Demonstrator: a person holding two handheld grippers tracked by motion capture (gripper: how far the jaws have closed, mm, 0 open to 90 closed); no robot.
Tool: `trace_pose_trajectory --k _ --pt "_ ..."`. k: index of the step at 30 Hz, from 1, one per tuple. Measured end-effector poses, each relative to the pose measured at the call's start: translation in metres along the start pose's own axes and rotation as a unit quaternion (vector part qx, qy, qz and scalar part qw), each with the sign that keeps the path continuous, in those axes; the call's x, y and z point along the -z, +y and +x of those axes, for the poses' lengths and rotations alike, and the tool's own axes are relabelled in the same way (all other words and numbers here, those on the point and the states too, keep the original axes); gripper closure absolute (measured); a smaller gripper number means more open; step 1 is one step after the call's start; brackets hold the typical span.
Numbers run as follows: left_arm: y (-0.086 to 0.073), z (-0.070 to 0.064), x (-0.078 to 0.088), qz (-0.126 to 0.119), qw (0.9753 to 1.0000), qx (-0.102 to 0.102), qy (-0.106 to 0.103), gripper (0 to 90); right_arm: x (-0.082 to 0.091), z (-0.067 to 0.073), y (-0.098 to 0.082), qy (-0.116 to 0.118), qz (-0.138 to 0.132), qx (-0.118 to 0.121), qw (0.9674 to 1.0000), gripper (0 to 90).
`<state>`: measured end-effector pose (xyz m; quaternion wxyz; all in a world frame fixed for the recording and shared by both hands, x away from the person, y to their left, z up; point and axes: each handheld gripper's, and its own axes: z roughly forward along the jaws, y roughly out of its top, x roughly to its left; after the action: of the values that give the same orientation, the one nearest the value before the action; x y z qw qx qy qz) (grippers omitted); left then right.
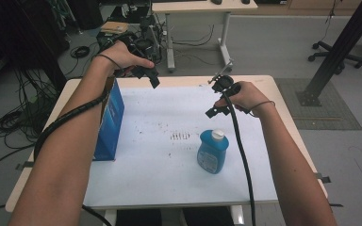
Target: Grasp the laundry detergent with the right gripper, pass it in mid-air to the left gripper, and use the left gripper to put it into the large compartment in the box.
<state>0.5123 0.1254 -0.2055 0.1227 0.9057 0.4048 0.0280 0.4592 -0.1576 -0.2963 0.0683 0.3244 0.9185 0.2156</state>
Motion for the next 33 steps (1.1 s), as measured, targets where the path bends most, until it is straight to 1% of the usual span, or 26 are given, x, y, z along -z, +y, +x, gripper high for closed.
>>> trace_pose_trajectory --k 1,2,3,4,8,10,11,12,13,14,17,19,20,21,23,24,25,27,29,30,33 --pt "0.000 0.000 0.000 0.000 1.0000 0.000 0.000 3.9 0.003 -0.002 -0.002 -0.005 -0.001 -0.002 1.0000 7.0" --pt "0.001 -0.001 0.003 -0.006 1.0000 -0.002 -0.001 3.9 0.004 -0.003 -0.003 -0.004 -0.001 -0.002 1.0000 6.8" --pt "0.001 -0.001 0.003 -0.006 1.0000 -0.002 -0.001 3.9 0.004 -0.003 -0.003 -0.004 -0.001 -0.002 1.0000 6.8" --pt "0.001 -0.001 0.003 -0.006 1.0000 -0.002 -0.001 3.9 0.009 -0.005 -0.009 -0.008 -0.005 -0.011 0.9999 6.8" --pt "0.000 -0.002 0.003 -0.006 1.0000 0.001 -0.001 3.9 0.010 -0.006 -0.011 -0.009 -0.007 -0.013 0.9999 6.8" --pt "0.000 -0.003 0.002 -0.006 1.0000 0.000 -0.003 3.9 0.015 -0.008 -0.019 -0.013 -0.010 -0.020 0.9996 6.8" --pt "0.000 -0.003 0.002 -0.006 1.0000 0.000 -0.003 3.9 0.015 -0.008 -0.019 -0.013 -0.010 -0.020 0.9996 6.8" --pt "-0.001 -0.005 -0.001 -0.003 1.0000 -0.003 -0.002 3.9 0.017 -0.010 -0.026 -0.018 -0.008 -0.027 0.9994 6.8" --pt "-0.001 -0.005 -0.001 -0.003 1.0000 -0.003 -0.002 3.8 0.017 -0.010 -0.026 -0.018 -0.008 -0.027 0.9994 6.8" --pt "-0.001 -0.005 -0.001 -0.003 1.0000 -0.003 -0.002 3.8 0.021 -0.013 -0.037 -0.024 -0.008 -0.036 0.9990 6.8" --pt "-0.002 -0.005 -0.003 -0.001 1.0000 -0.001 -0.003 3.9 0.023 -0.014 -0.039 -0.024 -0.008 -0.037 0.9990 6.8" --pt "-0.004 -0.007 -0.005 0.000 1.0000 -0.001 -0.005 3.9 0.026 -0.015 -0.046 -0.027 -0.009 -0.041 0.9988 6.8" --pt "-0.004 -0.007 -0.005 0.000 1.0000 -0.001 -0.005 3.9 0.026 -0.015 -0.046 -0.027 -0.009 -0.041 0.9988 6.8" --pt "-0.004 -0.007 -0.005 0.000 1.0000 -0.002 -0.005 3.9 0.028 -0.016 -0.051 -0.029 -0.009 -0.043 0.9986 6.8" --pt "-0.005 -0.008 -0.006 0.001 1.0000 -0.001 -0.005 3.9 0.030 -0.017 -0.054 -0.031 -0.009 -0.045 0.9985 6.8" --pt "-0.006 -0.009 -0.007 0.003 1.0000 -0.002 -0.004 3.9 0.032 -0.018 -0.058 -0.032 -0.010 -0.048 0.9983 6.8" --pt "-0.006 -0.009 -0.007 0.003 1.0000 -0.002 -0.004 3.9 0.032 -0.018 -0.058 -0.032 -0.010 -0.048 0.9983 6.8" --pt "-0.007 -0.010 -0.006 0.003 1.0000 -0.002 -0.004 3.9 0.037 -0.020 -0.067 -0.036 -0.011 -0.053 0.9978 6.8" --pt "-0.008 -0.011 -0.005 0.003 1.0000 -0.001 -0.004 3.9 0.038 -0.020 -0.069 -0.037 -0.012 -0.054 0.9978 6.8" --pt "-0.008 -0.011 -0.005 0.003 1.0000 -0.001 -0.004 3.9 0.042 -0.021 -0.077 -0.041 -0.011 -0.057 0.9975 6.8" --pt "-0.010 -0.012 -0.003 0.000 1.0000 -0.001 -0.004 3.9 0.044 -0.020 -0.080 -0.041 -0.010 -0.058 0.9974 6.8"
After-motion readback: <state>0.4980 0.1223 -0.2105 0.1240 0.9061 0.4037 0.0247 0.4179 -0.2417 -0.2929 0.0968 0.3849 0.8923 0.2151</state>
